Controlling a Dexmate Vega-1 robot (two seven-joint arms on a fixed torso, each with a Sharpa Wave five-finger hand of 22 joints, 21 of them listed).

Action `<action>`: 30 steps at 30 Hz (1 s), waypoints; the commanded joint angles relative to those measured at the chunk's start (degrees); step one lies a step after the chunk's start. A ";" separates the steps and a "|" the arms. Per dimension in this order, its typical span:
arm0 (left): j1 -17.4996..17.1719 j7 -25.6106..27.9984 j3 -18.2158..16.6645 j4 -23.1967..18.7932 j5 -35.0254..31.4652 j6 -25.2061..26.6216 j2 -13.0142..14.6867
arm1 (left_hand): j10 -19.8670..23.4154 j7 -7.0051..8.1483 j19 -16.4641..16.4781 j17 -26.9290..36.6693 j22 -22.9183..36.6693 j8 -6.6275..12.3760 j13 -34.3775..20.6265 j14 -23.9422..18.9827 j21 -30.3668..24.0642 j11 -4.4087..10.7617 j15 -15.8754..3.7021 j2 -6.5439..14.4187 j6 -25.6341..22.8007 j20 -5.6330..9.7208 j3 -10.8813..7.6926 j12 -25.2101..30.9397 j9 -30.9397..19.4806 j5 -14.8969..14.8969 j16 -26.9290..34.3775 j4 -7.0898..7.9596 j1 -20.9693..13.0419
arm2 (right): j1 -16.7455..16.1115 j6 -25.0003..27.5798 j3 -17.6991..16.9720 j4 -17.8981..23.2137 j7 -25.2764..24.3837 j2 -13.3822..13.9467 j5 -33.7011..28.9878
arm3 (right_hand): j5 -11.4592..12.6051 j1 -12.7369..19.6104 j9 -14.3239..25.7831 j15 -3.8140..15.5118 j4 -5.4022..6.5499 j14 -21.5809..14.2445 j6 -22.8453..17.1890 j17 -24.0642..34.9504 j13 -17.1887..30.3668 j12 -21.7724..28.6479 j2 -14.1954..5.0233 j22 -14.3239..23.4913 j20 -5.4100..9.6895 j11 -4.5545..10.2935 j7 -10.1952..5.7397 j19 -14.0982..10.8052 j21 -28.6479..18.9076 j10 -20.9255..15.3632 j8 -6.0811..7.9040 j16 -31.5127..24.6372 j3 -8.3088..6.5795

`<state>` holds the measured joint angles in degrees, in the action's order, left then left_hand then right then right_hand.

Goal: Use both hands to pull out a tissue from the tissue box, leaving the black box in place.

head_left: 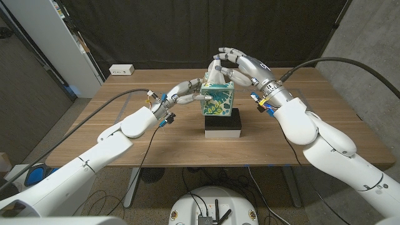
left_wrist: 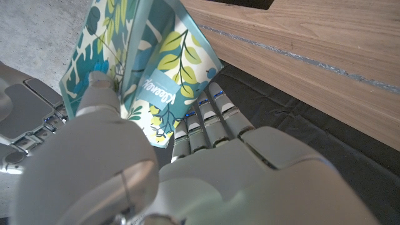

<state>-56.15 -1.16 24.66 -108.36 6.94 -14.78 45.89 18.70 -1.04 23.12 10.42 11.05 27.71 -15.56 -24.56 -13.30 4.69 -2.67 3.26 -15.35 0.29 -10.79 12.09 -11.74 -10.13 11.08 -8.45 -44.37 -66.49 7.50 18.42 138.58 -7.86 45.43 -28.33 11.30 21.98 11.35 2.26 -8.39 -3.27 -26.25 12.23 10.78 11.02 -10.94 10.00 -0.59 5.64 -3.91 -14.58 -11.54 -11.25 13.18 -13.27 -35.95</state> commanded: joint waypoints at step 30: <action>0.00 0.14 0.41 -0.97 -0.13 1.12 0.03 | -0.31 -0.35 -0.37 0.16 0.24 -0.13 -0.21 0.27 0.14 -0.13 -5.71 0.17 -0.27 0.19 -0.70 -0.15 -0.10 0.03 0.00 -0.18 0.85 | 2.54 7.72 5.07 -2.20 -4.52 -2.75 -10.91 | -0.62 17.01 2.55 1.39 -1.11 -2.76 -12.27 -0.90 0.37 0.42 11.02 0.19 -2.70 -1.45 2.44 -5.49 -0.10 -2.25 5.10 0.83 6.57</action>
<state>-56.36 -0.81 24.92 -109.14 6.87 -13.91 45.87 18.61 -1.23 22.80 10.39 11.05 27.50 -15.55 -24.56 -13.30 4.39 -2.67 3.65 -15.55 0.60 -11.02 12.09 -11.74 -10.08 11.08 -8.70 -43.98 -64.30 14.16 23.06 136.91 -11.99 42.77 -38.31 10.40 38.41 13.36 2.05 -9.52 -5.98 -36.24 11.08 10.99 11.26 -0.82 10.02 -2.79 4.43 -1.67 -19.78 -11.66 -12.86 17.03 -12.61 -29.91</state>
